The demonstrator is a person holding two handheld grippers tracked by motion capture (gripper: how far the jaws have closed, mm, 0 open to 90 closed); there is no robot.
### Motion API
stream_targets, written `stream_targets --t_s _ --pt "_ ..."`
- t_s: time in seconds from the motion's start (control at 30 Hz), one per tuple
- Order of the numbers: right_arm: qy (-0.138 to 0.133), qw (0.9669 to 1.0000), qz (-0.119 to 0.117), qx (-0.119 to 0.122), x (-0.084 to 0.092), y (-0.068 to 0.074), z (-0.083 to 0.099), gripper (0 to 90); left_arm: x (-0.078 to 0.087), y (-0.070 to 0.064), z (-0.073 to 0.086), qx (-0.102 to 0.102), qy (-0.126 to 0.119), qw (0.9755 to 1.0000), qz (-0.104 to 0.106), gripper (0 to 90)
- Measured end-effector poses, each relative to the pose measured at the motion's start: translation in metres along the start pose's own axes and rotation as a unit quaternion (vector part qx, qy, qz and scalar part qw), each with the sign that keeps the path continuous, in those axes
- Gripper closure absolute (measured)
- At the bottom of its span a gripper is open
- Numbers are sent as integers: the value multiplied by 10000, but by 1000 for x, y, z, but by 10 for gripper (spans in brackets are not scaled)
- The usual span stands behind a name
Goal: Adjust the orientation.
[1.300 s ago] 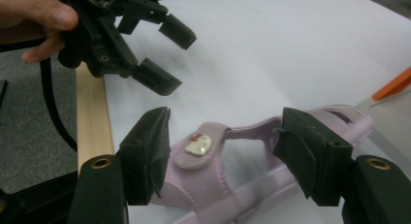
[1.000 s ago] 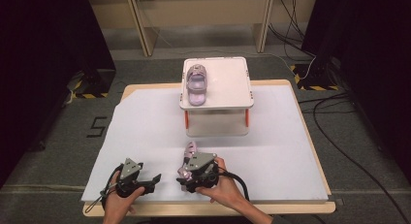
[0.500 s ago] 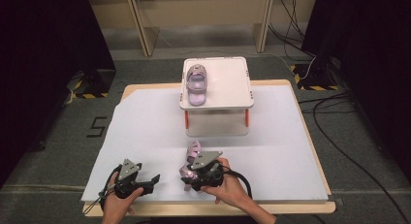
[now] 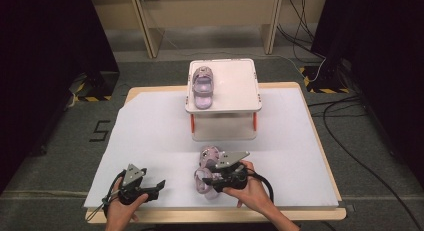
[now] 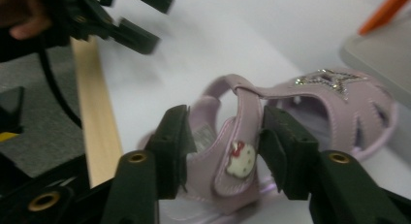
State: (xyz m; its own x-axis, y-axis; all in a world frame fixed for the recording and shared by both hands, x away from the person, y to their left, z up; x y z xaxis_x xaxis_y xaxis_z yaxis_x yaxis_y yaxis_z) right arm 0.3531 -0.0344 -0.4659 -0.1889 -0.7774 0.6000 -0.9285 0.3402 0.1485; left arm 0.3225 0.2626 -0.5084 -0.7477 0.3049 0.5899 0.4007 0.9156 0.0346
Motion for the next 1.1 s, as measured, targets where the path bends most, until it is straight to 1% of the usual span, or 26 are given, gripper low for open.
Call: stream_targets --t_s 0.03,0.1,0.13,0.2,0.23,0.27,0.33,0.43,0.53,0.57,0.6,0.73,0.8,0.83,0.93,1.0,1.03,1.1 --pt "57 10000 69 -42 1 -3 3 571 0 0 0 6 4 10000 6 156" --pt "90 9997 134 -199 3 -10 11 582 0 0 0 7 8 10000 5 156" --pt "90 9997 134 -199 3 -10 11 582 0 0 0 -4 3 10000 4 156" --pt "48 9994 176 -279 5 -13 15 587 0 0 0 5 4 10000 8 156" --pt "-22 9994 271 -215 7 -12 14 572 0 0 0 7 9 10000 8 156" --pt "-22 9994 271 -215 7 -12 14 572 0 0 0 7 9 10000 8 156" --pt "-71 9991 419 -88 10 -10 11 560 0 0 0 7 8 10000 8 156" --pt "-144 9983 562 75 11 -8 7 547 0 0 0 5 9 10000 0 156" --pt "-106 9978 634 165 9 -6 6 538 -1 0 1 6 9 10000 1 156" --pt "-132 9975 660 200 7 -7 6 538 -1 0 1 12 2 10000 2 156" --pt "-54 9970 730 264 4 -7 6 537 -1 0 0 8 3 10000 0 156" --pt "8 9961 822 319 0 -8 6 537 -1 0 1 10 4 10000 5 156" --pt "19 9958 865 300 -2 -9 6 538 -1 0 1 12 0 10000 4 156" --pt "39 9954 894 347 -4 -10 6 538 -1 0 1 10 -3 10000 3 156" --pt "89 9948 929 402 -7 -10 8 543 -1 0 1 7 1 10000 0 156" --pt "144 9945 957 395 -9 -10 9 543 -1 0 1 5 3 10000 3 156" --pt "172 9942 970 435 -10 -10 10 544 -1 0 1 -2 11 10000 1 156" --pt "174 9941 979 424 -11 -12 11 561 -1 0 1 2 4 10000 1 156"
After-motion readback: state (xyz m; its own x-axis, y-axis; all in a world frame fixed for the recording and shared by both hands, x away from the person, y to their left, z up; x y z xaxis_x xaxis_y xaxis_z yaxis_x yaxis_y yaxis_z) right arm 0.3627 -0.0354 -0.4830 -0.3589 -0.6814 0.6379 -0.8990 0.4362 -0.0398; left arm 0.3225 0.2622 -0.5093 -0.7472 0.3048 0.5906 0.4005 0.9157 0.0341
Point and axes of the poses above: each handheld gripper's, and its own axes: x roughly backward along the jaws, z roughly out of its underside, y roughly to its left, the point moved 3 cm from there along -x, roughly forward along the jaws, and after that the axes turned 7 degrees about -z, right-handed, at the moved point
